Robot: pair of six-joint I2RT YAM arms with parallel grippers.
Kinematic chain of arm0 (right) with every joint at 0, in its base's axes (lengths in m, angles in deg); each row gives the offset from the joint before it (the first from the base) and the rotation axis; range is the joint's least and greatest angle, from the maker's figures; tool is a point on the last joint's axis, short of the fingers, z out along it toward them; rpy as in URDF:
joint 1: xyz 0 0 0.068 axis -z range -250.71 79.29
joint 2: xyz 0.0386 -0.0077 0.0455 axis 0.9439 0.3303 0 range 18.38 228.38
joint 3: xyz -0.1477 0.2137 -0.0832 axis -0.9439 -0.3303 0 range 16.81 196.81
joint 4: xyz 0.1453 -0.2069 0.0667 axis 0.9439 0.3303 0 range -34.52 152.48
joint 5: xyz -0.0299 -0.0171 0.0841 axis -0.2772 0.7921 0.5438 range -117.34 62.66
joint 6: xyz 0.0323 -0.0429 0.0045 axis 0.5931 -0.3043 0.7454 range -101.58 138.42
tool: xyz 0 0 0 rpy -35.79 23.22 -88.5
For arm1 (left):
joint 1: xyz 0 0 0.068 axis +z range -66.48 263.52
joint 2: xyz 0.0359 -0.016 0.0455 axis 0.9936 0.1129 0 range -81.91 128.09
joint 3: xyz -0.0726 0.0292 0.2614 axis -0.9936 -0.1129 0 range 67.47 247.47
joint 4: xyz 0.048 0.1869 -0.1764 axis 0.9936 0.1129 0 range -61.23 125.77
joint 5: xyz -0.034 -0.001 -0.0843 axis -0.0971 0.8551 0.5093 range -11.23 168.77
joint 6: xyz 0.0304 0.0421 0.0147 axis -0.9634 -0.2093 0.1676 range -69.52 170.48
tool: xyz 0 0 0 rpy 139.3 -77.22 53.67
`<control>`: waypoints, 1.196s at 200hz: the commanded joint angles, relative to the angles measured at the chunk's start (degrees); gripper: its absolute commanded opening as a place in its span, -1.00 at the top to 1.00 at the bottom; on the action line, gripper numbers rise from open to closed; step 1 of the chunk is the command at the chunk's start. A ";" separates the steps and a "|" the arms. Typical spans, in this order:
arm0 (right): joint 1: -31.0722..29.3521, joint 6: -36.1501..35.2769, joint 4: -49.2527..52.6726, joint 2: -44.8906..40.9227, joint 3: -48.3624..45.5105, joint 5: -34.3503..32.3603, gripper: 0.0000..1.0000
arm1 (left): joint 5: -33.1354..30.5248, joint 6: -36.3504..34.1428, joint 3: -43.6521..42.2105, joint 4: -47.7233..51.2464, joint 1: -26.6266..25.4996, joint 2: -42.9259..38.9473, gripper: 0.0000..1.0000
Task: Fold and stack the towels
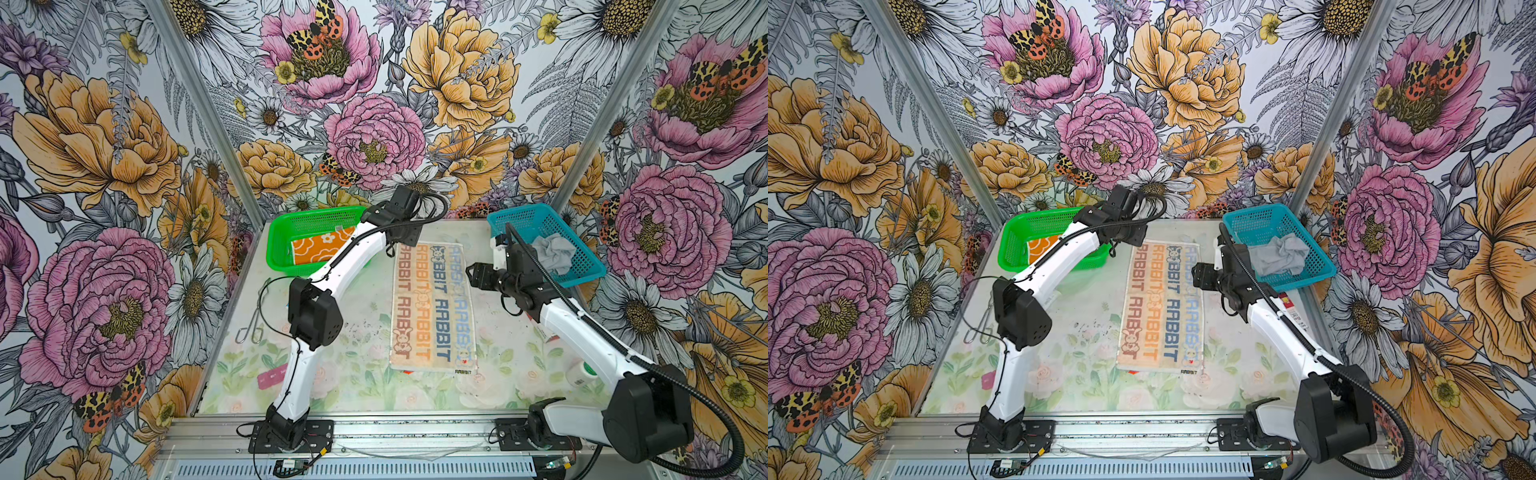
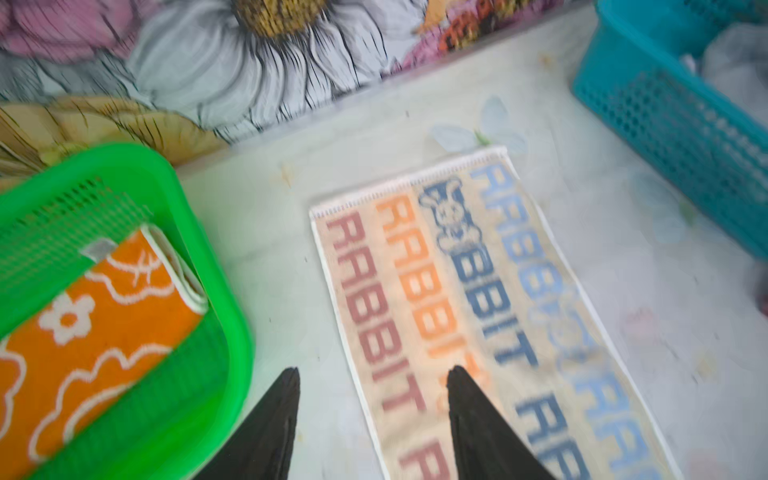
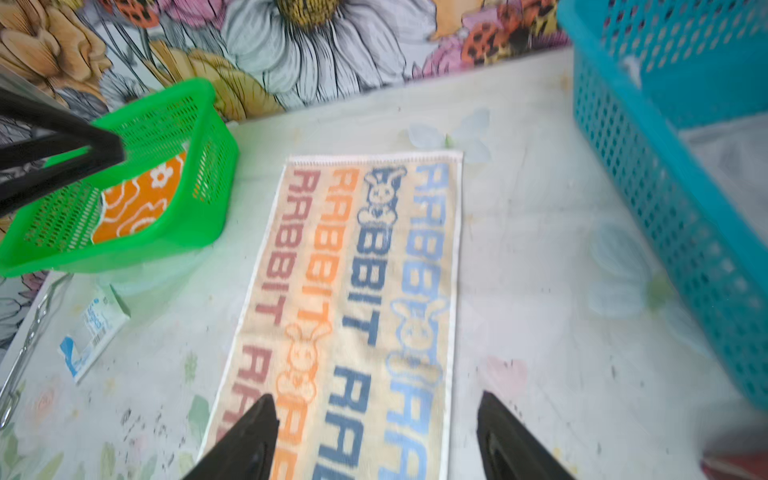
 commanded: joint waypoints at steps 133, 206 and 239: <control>-15.58 24.10 15.10 -18.00 -23.75 -3.14 -0.22 | 10.83 42.07 -89.99 -40.99 -15.00 -52.37 0.29; -24.17 31.17 15.66 -21.29 -28.10 -6.26 -0.19 | 9.20 41.73 -88.63 -36.88 -17.92 -47.68 0.50; -25.50 31.92 15.81 -20.23 -28.36 -7.44 -0.18 | 9.30 41.46 -88.42 -36.03 -18.80 -46.40 0.40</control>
